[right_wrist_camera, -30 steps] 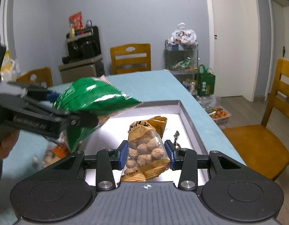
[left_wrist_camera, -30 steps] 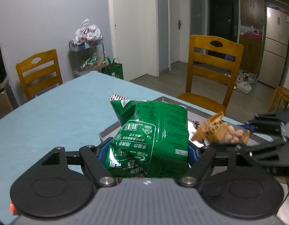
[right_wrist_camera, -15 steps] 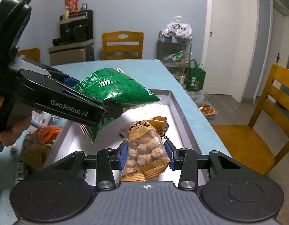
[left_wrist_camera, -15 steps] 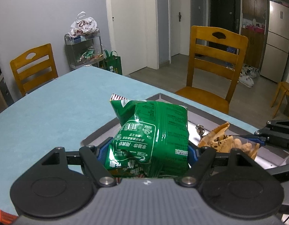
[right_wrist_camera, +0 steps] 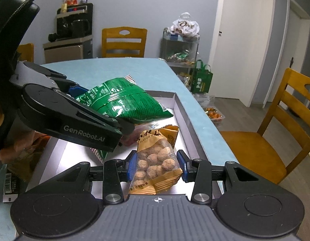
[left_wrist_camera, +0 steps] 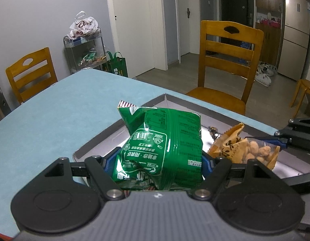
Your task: Organize snacks
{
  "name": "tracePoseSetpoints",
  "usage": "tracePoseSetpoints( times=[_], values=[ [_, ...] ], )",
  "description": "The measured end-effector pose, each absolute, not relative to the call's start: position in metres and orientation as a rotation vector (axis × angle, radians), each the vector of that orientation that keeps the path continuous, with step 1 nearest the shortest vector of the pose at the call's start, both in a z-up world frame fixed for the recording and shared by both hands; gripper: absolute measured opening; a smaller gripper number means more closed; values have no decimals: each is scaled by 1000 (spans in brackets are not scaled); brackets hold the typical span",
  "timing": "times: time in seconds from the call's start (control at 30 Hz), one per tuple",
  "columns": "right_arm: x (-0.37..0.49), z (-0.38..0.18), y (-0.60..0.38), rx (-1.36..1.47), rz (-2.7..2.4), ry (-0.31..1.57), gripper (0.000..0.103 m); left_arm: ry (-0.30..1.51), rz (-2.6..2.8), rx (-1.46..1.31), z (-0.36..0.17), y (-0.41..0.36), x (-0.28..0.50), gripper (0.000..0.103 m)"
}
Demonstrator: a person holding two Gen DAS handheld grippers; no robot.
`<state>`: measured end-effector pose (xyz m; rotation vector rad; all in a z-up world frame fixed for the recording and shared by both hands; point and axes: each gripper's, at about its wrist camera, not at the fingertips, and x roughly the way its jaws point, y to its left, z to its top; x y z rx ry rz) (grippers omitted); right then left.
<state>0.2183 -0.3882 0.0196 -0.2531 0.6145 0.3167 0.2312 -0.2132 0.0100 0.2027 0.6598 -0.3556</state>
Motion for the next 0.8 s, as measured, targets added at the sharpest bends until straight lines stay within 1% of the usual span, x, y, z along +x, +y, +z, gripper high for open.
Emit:
tracePoseSetpoints(
  times=[0.4, 0.7, 0.77, 0.8],
  values=[
    [220, 19, -389, -256, 314, 625, 43, 667, -357, 194, 5, -213, 233, 76],
    [223, 20, -392, -251, 310, 628, 44, 668, -356, 198, 5, -211, 233, 79],
    [223, 20, -392, -250, 310, 628, 44, 670, -358, 198, 5, -210, 233, 84],
    [223, 20, -392, -249, 310, 628, 44, 668, -357, 197, 6, -210, 233, 85]
  ],
)
